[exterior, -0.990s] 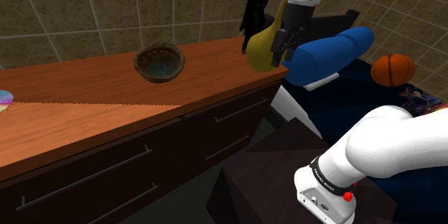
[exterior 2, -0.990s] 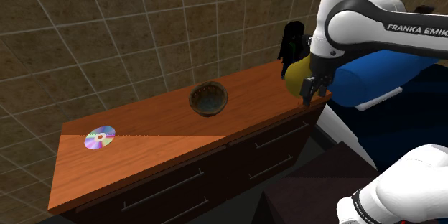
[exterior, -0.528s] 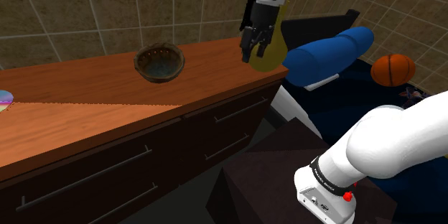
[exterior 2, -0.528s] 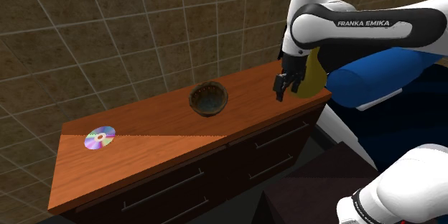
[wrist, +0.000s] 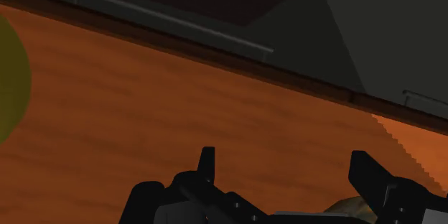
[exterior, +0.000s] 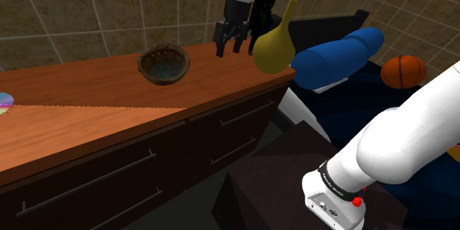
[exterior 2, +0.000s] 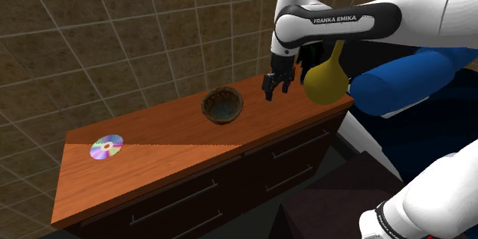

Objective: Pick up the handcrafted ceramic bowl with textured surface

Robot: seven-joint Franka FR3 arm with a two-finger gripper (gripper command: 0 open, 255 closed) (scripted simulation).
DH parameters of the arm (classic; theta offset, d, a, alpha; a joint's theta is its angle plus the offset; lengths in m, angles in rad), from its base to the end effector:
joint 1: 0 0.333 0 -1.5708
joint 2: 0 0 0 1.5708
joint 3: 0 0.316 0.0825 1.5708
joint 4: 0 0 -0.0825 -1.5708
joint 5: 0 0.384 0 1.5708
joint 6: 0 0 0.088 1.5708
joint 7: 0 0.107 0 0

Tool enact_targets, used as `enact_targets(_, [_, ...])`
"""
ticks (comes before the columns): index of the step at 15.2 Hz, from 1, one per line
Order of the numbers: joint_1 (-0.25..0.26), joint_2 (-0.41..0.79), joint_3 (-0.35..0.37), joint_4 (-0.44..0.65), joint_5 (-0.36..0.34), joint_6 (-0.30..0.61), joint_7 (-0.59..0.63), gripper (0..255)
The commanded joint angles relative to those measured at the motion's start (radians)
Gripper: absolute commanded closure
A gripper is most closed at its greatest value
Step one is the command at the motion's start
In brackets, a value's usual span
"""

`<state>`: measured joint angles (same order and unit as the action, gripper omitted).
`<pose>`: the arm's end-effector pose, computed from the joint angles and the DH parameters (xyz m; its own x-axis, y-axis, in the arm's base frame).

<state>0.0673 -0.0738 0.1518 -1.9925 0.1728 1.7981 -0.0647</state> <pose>0.5072 0.1293 0.4846 0.9644 0.2387 -0.1139 0.2196 -0.9627 -0.1583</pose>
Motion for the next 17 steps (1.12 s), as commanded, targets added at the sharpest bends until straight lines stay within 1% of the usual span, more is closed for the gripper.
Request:
enact_targets(1, [0.009, 0.068, 0.01, 0.056, 0.001, 0.02, 0.007, 0])
enact_targets(8, [0.042, 0.331, 0.035, 0.349, -0.017, 0.022, 0.033, 0])
enact_targets(13, [0.079, 0.542, 0.046, 0.627, -0.041, -0.024, 0.055, 0])
enact_targets(14, [0.08, 0.549, 0.046, 0.638, -0.041, -0.026, 0.056, 0])
enact_targets(17, [0.08, 0.553, 0.045, 0.603, -0.04, 0.011, 0.049, 0])
